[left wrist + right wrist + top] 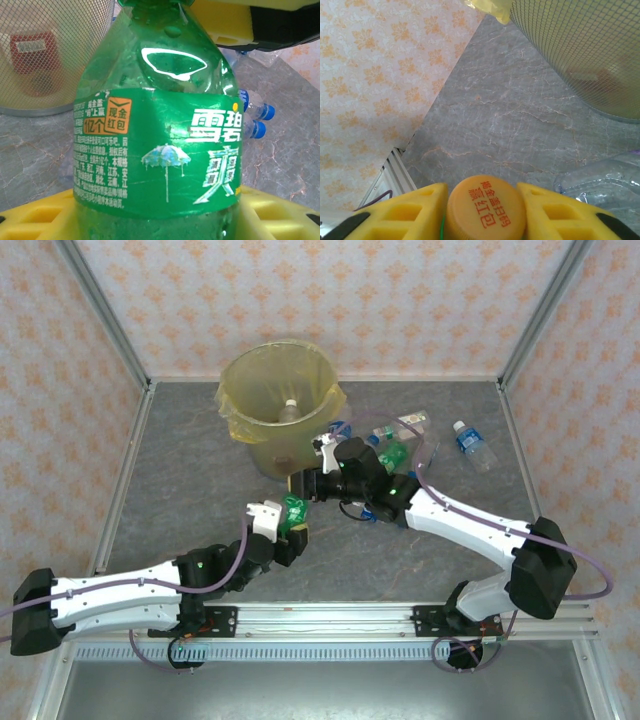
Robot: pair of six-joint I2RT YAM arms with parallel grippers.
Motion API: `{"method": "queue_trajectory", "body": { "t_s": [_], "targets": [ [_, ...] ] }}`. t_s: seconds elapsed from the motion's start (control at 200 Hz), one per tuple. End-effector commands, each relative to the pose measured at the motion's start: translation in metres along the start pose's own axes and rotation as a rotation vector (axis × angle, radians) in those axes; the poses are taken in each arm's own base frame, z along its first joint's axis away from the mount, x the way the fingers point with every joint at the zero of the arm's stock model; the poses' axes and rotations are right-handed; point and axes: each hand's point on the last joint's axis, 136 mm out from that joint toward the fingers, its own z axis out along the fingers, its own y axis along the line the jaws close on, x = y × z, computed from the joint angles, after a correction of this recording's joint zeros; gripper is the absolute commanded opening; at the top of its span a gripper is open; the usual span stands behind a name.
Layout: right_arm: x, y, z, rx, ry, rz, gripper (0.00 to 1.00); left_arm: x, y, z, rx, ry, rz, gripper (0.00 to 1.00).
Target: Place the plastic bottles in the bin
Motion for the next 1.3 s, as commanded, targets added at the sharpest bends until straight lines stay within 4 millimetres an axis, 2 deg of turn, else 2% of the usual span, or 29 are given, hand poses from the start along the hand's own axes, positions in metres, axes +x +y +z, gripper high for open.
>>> {"method": "queue_trajectory", "body": {
  "t_s": [0.0, 0.175, 0.24, 0.275, 0.35, 0.581, 0.696, 0.821, 0.936, 1.111, 1.201, 1.291],
  "targets": [
    [-0.009, 0.015, -0.005, -0.051, -0.029, -0.013, 0.35, -0.009, -0.002, -0.001, -0.011, -0.034, 0.002, 0.6],
    [-0.023, 0.021, -0.019, -0.047, -0.085, -0.025, 0.31, -0.018, -0.002, -0.004, -0.013, -0.058, -0.02, 0.68],
    [-0.03, 0.023, -0.026, -0.035, -0.111, -0.033, 0.31, -0.023, 0.0, -0.007, -0.02, -0.076, -0.038, 0.77],
    [-0.034, 0.023, -0.029, -0.024, -0.124, -0.04, 0.31, -0.027, 0.001, -0.009, -0.019, -0.085, -0.049, 0.88],
    [-0.047, 0.021, -0.039, 0.016, -0.165, -0.043, 0.31, -0.037, 0.003, -0.016, -0.023, -0.115, -0.084, 0.99],
    [-0.093, 0.022, -0.079, 0.079, -0.309, -0.056, 0.31, -0.067, 0.018, -0.042, -0.024, -0.219, -0.228, 0.99],
    [-0.118, 0.025, -0.099, 0.111, -0.382, -0.078, 0.31, -0.076, 0.028, -0.053, -0.036, -0.257, -0.273, 0.99],
    [-0.15, 0.029, -0.122, 0.168, -0.485, -0.106, 0.31, -0.078, 0.041, -0.061, -0.073, -0.283, -0.306, 0.99],
    [-0.183, 0.036, -0.143, 0.22, -0.599, -0.119, 0.31, -0.077, 0.045, -0.064, -0.077, -0.29, -0.329, 0.99],
    [-0.221, 0.041, -0.166, 0.285, -0.766, -0.119, 0.29, -0.071, 0.05, -0.064, -0.085, -0.282, -0.349, 0.99],
    [-0.239, 0.042, -0.171, 0.322, -0.836, -0.133, 0.29, -0.069, 0.051, -0.064, -0.085, -0.274, -0.349, 0.99],
    [-0.255, 0.039, -0.164, 0.377, -0.864, -0.164, 0.29, -0.069, 0.055, -0.066, -0.105, -0.272, -0.354, 0.99]
  ]
}}
